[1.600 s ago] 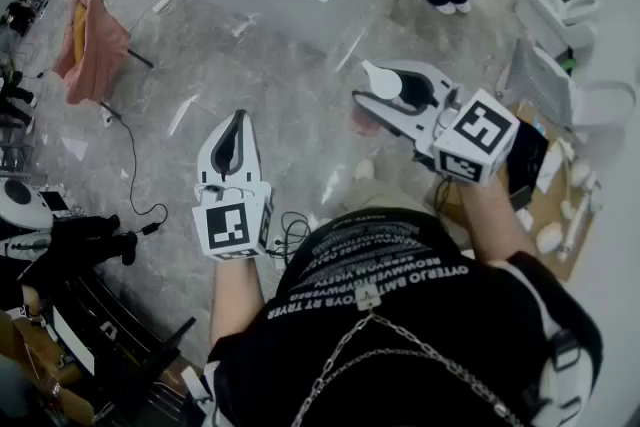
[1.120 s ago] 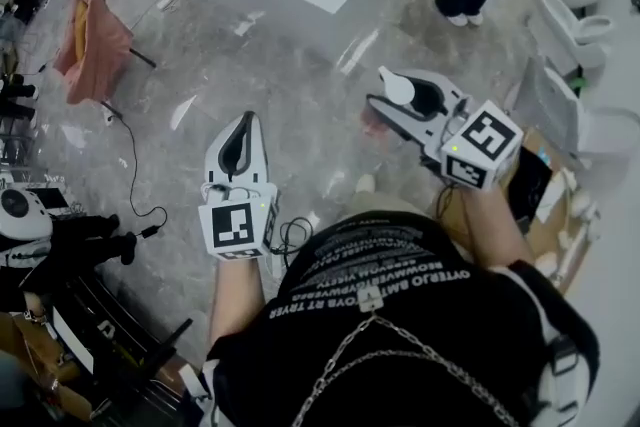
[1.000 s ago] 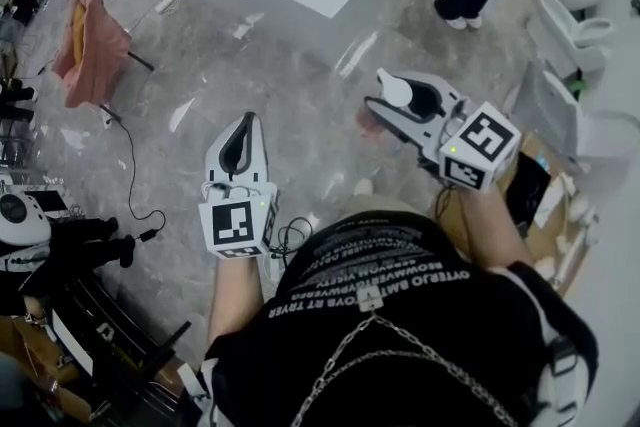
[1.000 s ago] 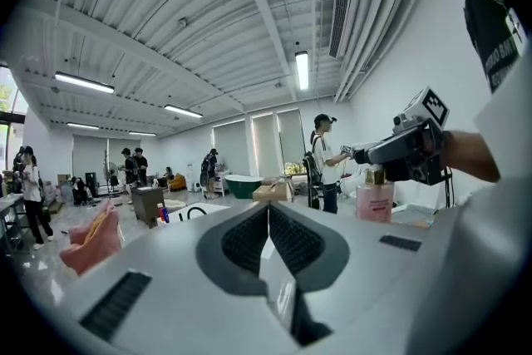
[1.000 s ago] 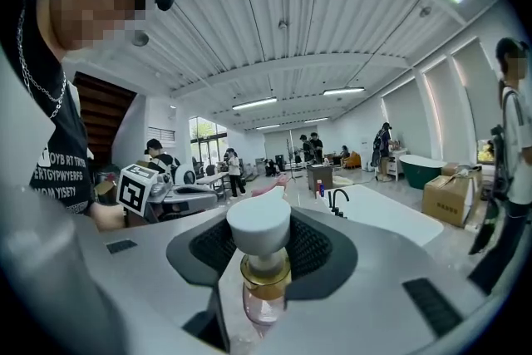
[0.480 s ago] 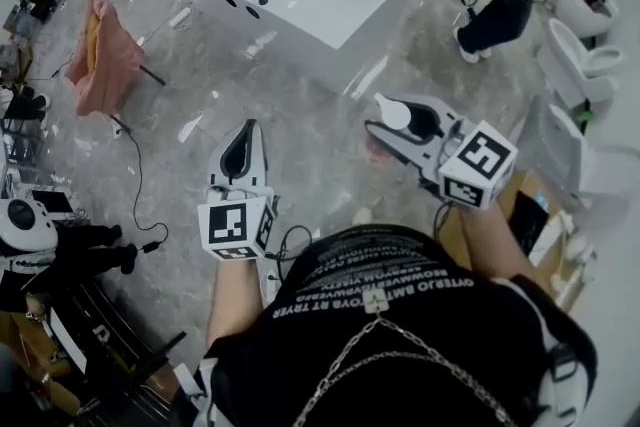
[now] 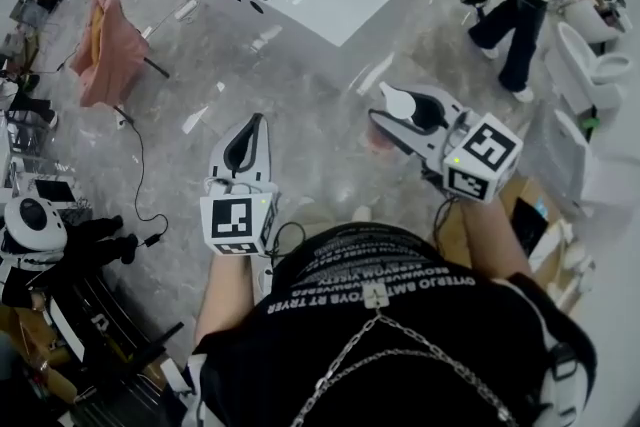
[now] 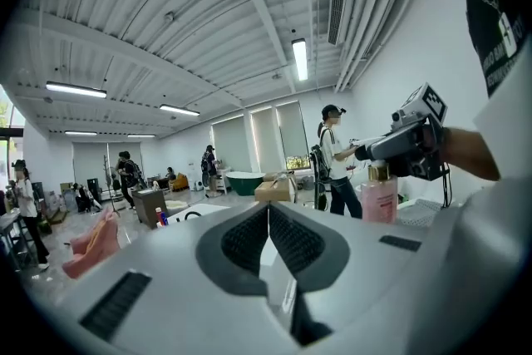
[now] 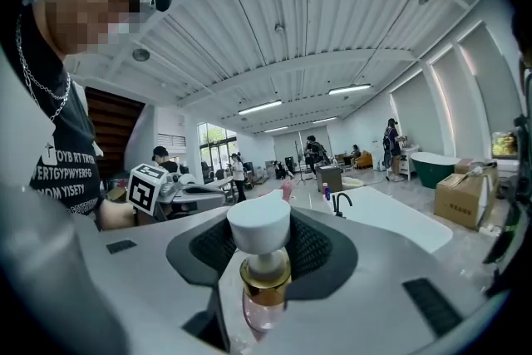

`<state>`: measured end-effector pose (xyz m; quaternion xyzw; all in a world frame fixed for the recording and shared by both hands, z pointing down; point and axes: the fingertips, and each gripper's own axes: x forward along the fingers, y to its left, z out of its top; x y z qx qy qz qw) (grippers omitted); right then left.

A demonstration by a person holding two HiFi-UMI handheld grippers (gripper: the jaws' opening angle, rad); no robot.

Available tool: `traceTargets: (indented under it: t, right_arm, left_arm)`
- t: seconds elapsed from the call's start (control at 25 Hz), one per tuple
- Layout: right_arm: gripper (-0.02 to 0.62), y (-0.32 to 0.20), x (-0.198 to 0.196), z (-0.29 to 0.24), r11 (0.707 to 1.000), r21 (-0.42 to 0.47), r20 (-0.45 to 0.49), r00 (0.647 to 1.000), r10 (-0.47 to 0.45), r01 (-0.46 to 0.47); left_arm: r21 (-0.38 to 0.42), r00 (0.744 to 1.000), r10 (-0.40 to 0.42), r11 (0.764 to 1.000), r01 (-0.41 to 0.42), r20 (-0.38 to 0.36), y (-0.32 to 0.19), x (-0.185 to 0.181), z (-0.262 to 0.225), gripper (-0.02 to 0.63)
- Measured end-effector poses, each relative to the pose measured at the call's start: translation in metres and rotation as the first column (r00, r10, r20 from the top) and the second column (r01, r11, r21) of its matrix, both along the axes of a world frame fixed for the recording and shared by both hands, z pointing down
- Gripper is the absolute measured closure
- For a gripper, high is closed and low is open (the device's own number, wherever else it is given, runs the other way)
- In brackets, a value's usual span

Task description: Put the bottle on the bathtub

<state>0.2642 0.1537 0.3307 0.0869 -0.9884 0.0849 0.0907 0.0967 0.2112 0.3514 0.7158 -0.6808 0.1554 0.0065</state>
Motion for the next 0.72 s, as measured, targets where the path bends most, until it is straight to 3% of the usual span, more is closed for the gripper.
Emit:
traceTargets:
  t: [0.36, 0.72]
  right_arm:
    - [0.442, -0.017, -0.003, 0.008, 0.999, -0.028, -0.024, 0.999, 0.027, -0.028]
    - [0.442, -0.045, -0.039, 0.006, 0.999, -0.025, -0.030, 0.999, 0.027, -0.027]
  left_arm:
    - [-0.024, 0.997, 0.078, 0.997, -0.078, -0.010, -0.030, 0.006, 0.008, 0.600]
    - [-0.023, 0.996, 0.087, 0.996, -0.087, -0.012, -0.059, -0.028, 0.006, 0.600]
